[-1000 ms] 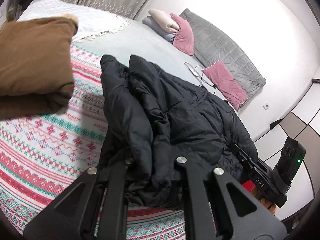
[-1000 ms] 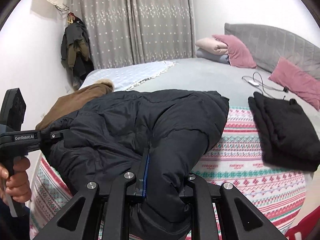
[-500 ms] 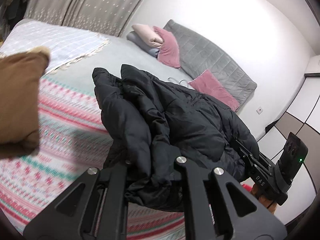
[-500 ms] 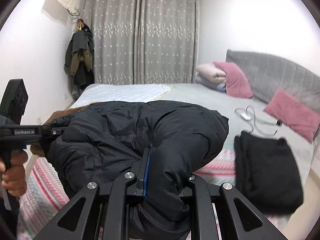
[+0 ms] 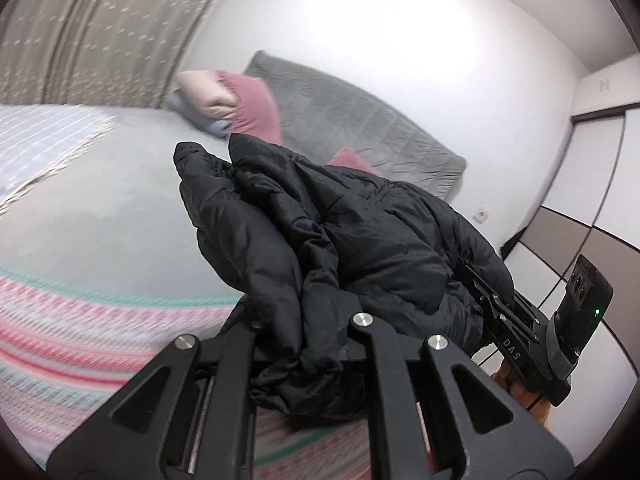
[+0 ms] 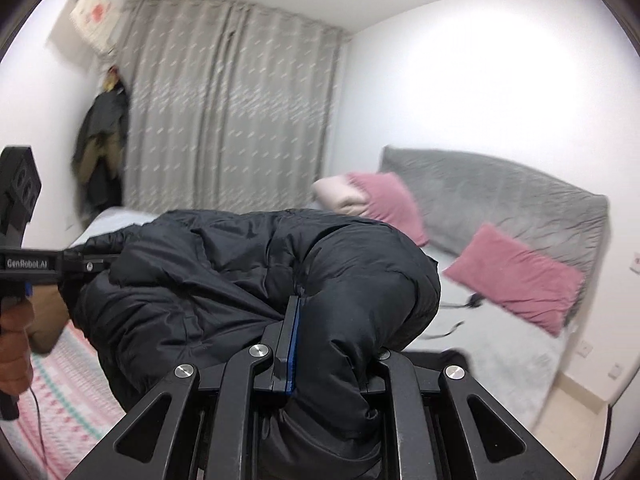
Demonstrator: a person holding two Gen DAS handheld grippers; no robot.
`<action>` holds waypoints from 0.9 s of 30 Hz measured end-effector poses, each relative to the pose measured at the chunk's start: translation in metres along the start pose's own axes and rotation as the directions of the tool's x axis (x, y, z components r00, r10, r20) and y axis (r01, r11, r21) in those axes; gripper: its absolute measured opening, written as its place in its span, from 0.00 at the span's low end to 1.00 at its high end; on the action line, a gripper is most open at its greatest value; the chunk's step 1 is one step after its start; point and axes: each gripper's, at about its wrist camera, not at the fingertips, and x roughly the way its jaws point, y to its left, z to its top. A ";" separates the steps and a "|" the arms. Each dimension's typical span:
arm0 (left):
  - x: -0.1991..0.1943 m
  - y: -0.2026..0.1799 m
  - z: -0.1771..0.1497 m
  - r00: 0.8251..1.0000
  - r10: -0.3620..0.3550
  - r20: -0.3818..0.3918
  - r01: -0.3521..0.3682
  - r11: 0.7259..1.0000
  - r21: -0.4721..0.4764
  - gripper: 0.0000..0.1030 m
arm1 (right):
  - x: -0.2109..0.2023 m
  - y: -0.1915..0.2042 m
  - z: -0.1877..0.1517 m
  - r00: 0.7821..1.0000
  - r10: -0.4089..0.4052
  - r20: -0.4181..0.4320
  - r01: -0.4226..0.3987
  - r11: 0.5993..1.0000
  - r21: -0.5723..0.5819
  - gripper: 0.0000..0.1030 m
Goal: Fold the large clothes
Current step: 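Lift the folded jacket bundle off the blanket with both tools, then lower the jacket bundle onto the grey sheet and open both tools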
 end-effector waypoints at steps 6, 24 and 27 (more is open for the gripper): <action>0.092 -0.039 -0.031 0.999 -0.011 -0.045 0.014 0.998 0.064 0.12 | 0.008 -0.091 -0.034 0.990 -0.135 0.048 0.132 0.990 0.055 0.16; 0.151 -0.016 -0.153 0.951 0.019 -0.308 -0.045 0.996 -0.078 0.23 | 0.066 -0.186 -0.192 0.901 0.042 -0.432 0.155 0.898 0.411 0.48; 0.144 -0.003 -0.140 0.947 0.006 -0.322 -0.049 0.991 -0.125 0.31 | 0.055 -0.187 -0.187 0.897 0.007 -0.441 0.212 0.869 0.446 0.56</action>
